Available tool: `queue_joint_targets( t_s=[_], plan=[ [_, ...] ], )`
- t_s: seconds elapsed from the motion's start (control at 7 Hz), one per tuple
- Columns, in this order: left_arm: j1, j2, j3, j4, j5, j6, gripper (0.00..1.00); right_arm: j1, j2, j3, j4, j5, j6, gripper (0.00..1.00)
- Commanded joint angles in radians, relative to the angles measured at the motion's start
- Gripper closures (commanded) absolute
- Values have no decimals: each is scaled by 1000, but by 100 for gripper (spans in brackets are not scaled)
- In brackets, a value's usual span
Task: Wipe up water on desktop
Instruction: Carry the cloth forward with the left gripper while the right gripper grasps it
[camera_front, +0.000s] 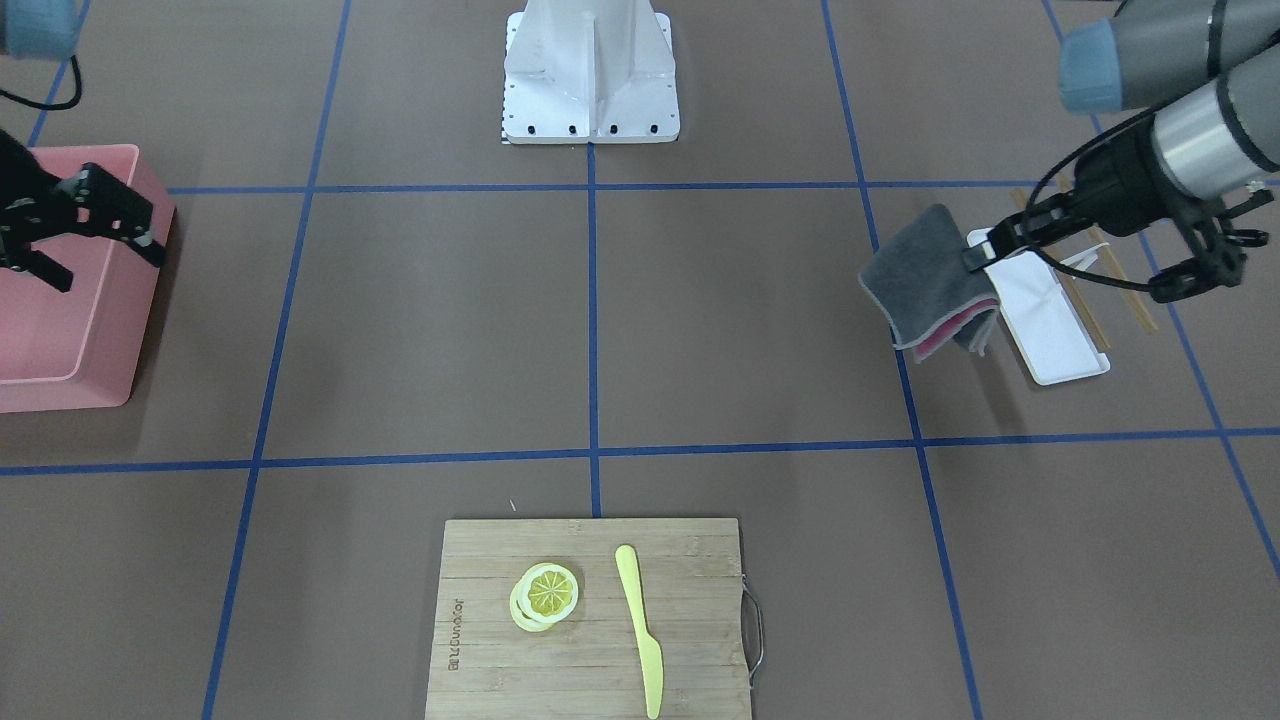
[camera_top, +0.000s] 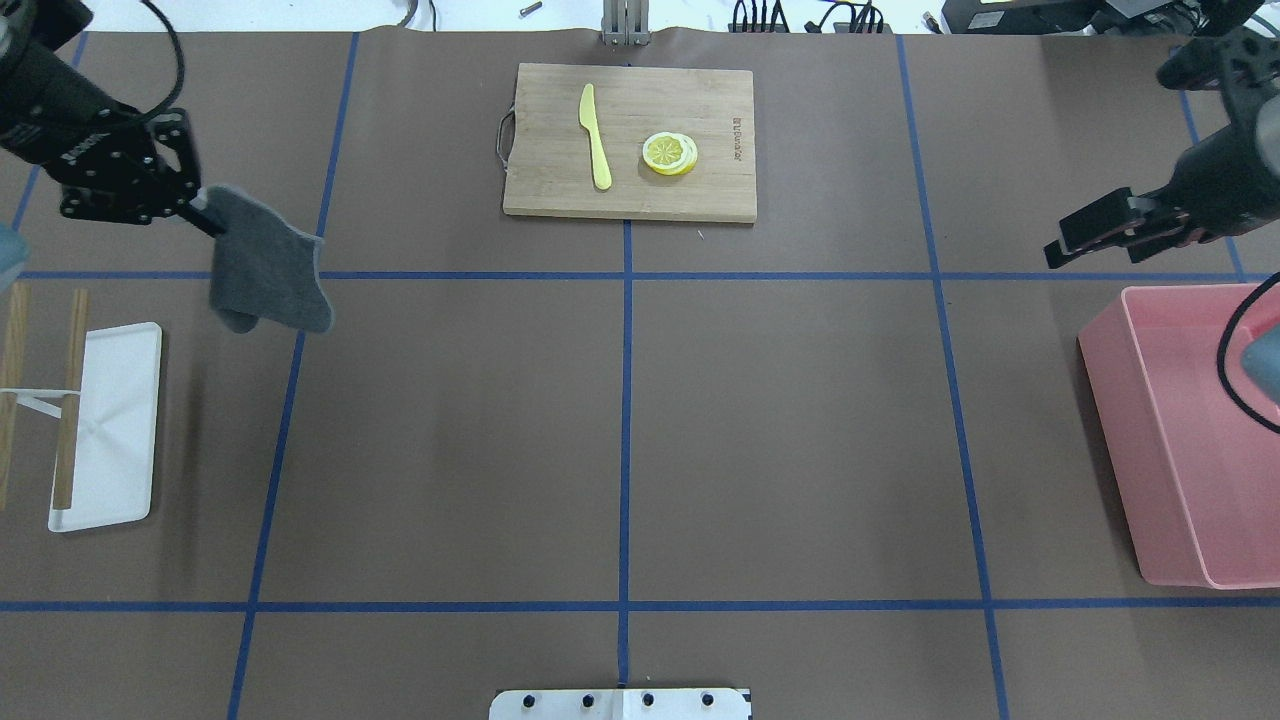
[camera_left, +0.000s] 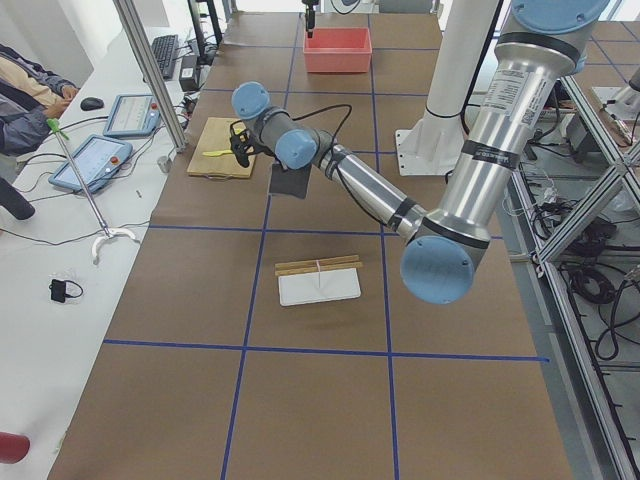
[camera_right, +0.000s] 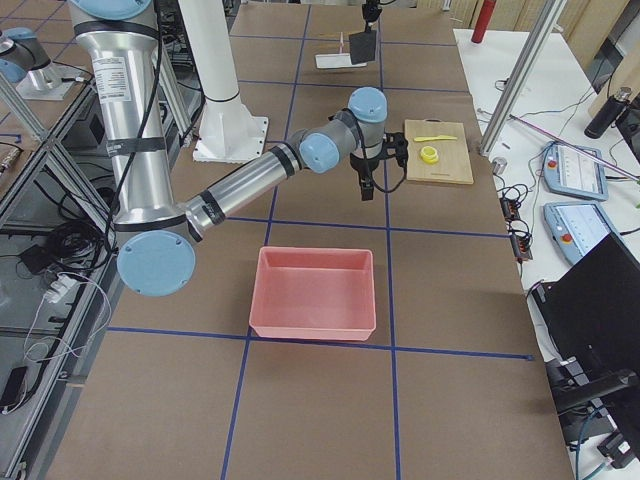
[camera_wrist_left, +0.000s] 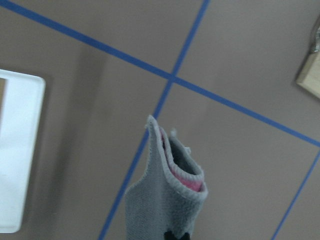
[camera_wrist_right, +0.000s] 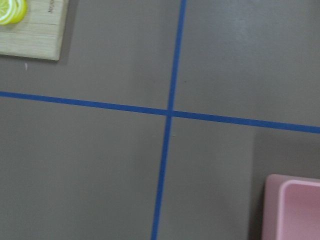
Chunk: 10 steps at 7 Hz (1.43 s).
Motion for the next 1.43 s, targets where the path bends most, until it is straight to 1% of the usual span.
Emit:
queue_joint_targets(
  t_s=[0.0,0.14,0.29,0.43,0.57,0.71,0.86,1.0,1.14,1.29],
  plan=[
    [129,-195,18,-2,80,-219,100,-248,167,54,11,-225,273,0],
    [163,-235,27,-2,103,-256,100,-358,244,51,11,-361,317,0],
    [206,-263,41,-17,141,-270,100,-467,298,51,10,-567,302,0],
    [233,-275,61,-71,177,-324,100,-584,347,45,19,-753,251,0],
    [242,-277,88,-150,177,-386,100,-649,367,42,25,-840,211,0],
    [260,-292,117,-212,179,-446,100,-681,367,34,83,-856,207,0],
    [288,-321,131,-223,212,-486,100,-727,366,16,159,-906,180,0],
    [325,-331,130,-227,258,-529,100,-781,369,3,168,-1010,177,0],
    [332,-344,128,-237,260,-569,100,-806,379,-8,174,-1049,160,0],
    [346,-349,127,-267,260,-614,100,-818,425,-30,174,-1065,157,0]
  ],
)
